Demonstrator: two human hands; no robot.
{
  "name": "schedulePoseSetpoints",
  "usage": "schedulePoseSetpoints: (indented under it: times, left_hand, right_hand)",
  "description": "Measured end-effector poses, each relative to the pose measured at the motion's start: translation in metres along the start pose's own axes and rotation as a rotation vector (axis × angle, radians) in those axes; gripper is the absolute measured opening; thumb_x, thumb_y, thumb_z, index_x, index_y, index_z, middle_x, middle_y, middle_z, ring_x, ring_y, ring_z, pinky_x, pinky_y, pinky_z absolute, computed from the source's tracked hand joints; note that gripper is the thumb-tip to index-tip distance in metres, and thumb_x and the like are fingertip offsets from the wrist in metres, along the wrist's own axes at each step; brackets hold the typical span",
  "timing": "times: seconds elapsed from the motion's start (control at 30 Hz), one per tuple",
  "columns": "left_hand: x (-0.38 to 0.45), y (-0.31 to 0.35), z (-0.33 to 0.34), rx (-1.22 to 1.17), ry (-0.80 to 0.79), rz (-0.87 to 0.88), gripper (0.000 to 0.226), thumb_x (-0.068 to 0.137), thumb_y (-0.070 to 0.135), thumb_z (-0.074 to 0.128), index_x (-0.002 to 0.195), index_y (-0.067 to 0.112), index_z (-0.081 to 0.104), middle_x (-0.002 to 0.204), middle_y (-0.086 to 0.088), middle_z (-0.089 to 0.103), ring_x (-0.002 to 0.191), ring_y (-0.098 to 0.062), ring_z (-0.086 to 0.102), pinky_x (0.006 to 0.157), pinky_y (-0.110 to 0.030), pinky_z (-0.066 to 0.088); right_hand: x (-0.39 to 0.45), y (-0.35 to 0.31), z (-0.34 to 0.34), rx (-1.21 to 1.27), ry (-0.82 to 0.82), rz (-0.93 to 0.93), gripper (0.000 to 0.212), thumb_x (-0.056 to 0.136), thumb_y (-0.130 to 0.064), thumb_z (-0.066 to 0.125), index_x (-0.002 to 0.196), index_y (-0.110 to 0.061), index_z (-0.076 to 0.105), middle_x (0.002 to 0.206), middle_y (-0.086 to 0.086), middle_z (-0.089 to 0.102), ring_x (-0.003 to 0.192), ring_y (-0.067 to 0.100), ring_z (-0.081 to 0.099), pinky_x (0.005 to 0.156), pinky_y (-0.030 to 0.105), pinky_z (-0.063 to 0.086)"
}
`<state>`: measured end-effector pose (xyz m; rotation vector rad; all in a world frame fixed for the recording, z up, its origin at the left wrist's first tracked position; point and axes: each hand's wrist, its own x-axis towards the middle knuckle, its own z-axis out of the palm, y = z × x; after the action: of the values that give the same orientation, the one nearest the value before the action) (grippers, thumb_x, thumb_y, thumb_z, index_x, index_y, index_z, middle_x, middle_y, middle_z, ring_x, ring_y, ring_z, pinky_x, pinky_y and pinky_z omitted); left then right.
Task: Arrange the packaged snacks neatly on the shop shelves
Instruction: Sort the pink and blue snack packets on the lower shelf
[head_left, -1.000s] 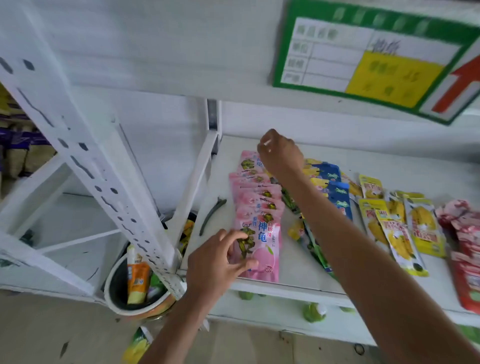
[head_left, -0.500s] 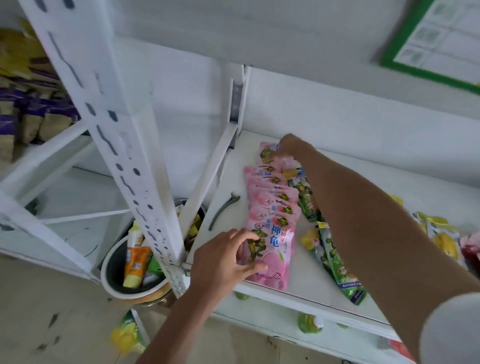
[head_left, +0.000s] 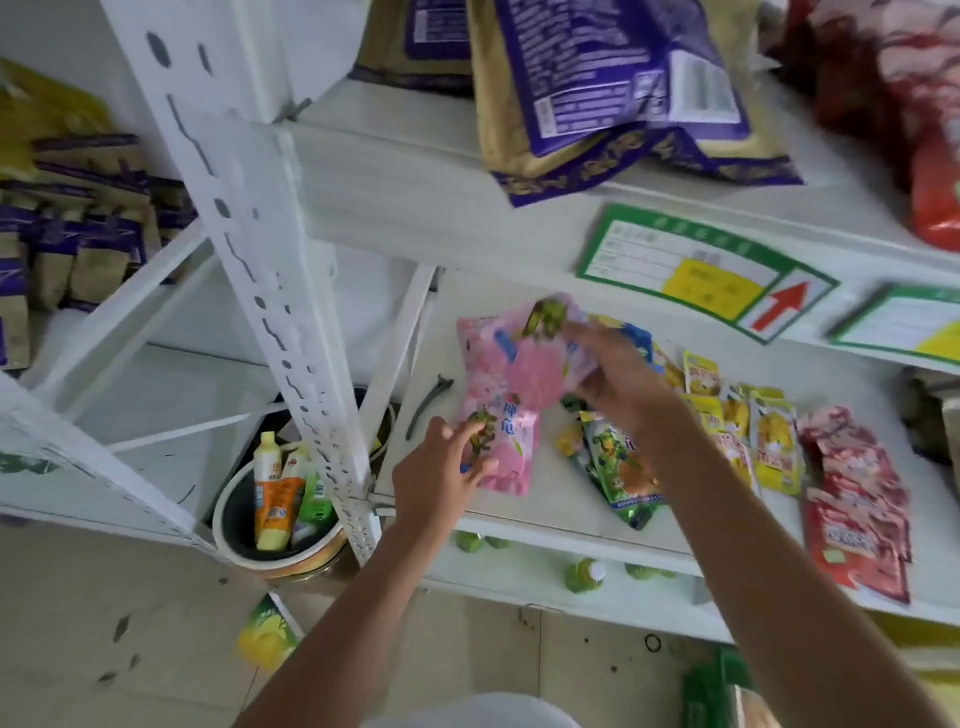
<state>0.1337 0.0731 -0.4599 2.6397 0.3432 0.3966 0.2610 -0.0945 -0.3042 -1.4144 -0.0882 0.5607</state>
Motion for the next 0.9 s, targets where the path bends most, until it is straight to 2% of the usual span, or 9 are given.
schedulePoseSetpoints:
  times: [0.13,0.2,0.23,0.4,0.5,0.57,0.7,0.8,0.9]
  left_hand:
    - [0.013,0.012,0.002,-0.023,0.015,-0.062,0.05,0.082,0.02,0.086,0.117,0.031,0.053,0.088,-0.005,0.065,0.044,-0.011,0.046,0.038,-0.019,0.029]
    - [0.022,0.011,0.004,0.078,-0.045,-0.08,0.035,0.097,0.041,0.052,0.132,0.037,0.055,0.109,-0.005,0.062,0.054,-0.012,0.048,0.041,-0.021,0.032]
    - [0.024,0.006,0.009,0.099,-0.071,-0.076,0.048,0.095,0.053,0.041,0.137,0.037,0.057,0.114,-0.004,0.06,0.06,-0.012,0.051,0.044,-0.021,0.034]
    - [0.006,0.018,-0.019,-0.409,0.024,-0.163,0.062,0.103,0.07,0.034,0.124,0.024,0.07,0.112,-0.001,0.07,0.097,-0.015,0.067,0.076,-0.033,0.056]
    - [-0.027,0.04,-0.053,-0.847,-0.482,-0.613,0.067,0.094,0.082,0.042,0.113,0.025,0.072,0.114,-0.004,0.074,0.103,-0.023,0.069,0.087,-0.036,0.053]
    - [-0.047,0.042,-0.064,-0.939,-0.65,-0.592,0.081,0.075,0.087,0.061,0.112,0.015,0.075,0.108,-0.003,0.077,0.101,-0.026,0.072,0.093,-0.041,0.055]
    - [-0.067,0.056,-0.085,-1.107,-0.354,-0.483,0.023,0.09,0.03,0.08,0.087,0.008,0.079,0.083,-0.011,0.08,0.076,-0.028,0.078,0.065,-0.032,0.061]
    - [-0.067,0.068,-0.099,-1.158,-0.199,-0.514,0.014,0.095,0.023,0.076,0.095,0.009,0.08,0.088,-0.013,0.08,0.08,-0.028,0.079,0.065,-0.035,0.063]
    - [-0.066,0.077,-0.113,-1.139,-0.115,-0.525,0.008,0.093,0.013,0.075,0.087,0.009,0.078,0.078,-0.004,0.08,0.07,-0.018,0.078,0.056,-0.022,0.058]
  right_hand:
    - [-0.067,0.056,-0.021,0.151,-0.095,0.096,0.063,0.082,-0.02,0.073,0.14,-0.001,0.056,0.127,0.027,0.061,0.111,0.038,0.059,0.098,0.049,0.047]
    - [-0.093,0.073,-0.027,0.187,-0.077,0.092,0.053,0.083,-0.011,0.072,0.136,-0.009,0.061,0.124,0.025,0.064,0.11,0.038,0.061,0.098,0.052,0.047]
    - [-0.104,0.078,-0.027,0.163,-0.059,0.085,0.05,0.086,-0.005,0.072,0.135,-0.013,0.062,0.121,0.023,0.066,0.107,0.037,0.064,0.096,0.053,0.051]
    - [-0.133,0.084,-0.016,-0.034,0.03,0.064,0.042,0.093,-0.001,0.071,0.129,-0.021,0.063,0.093,0.01,0.07,0.077,0.019,0.065,0.065,0.028,0.051]
    - [-0.13,0.089,-0.011,-0.048,0.077,0.061,0.042,0.088,-0.006,0.079,0.126,-0.018,0.064,0.083,0.006,0.069,0.07,0.017,0.06,0.058,0.025,0.045]
    - [-0.126,0.092,-0.006,-0.016,0.099,0.029,0.047,0.083,-0.014,0.084,0.126,-0.015,0.065,0.098,0.015,0.076,0.082,0.034,0.07,0.069,0.039,0.053]
    - [-0.128,0.098,0.017,0.128,0.17,-0.021,0.031,0.095,-0.017,0.075,0.123,-0.007,0.067,0.107,0.015,0.078,0.092,0.031,0.074,0.077,0.041,0.059]
    - [-0.143,0.115,0.034,0.132,0.235,-0.087,0.027,0.098,-0.03,0.072,0.116,-0.01,0.072,0.104,0.015,0.078,0.088,0.03,0.071,0.075,0.044,0.057]
    - [-0.154,0.134,0.048,0.082,0.335,-0.19,0.013,0.102,-0.016,0.068,0.111,-0.009,0.074,0.087,0.01,0.077,0.074,0.02,0.062,0.063,0.032,0.049]
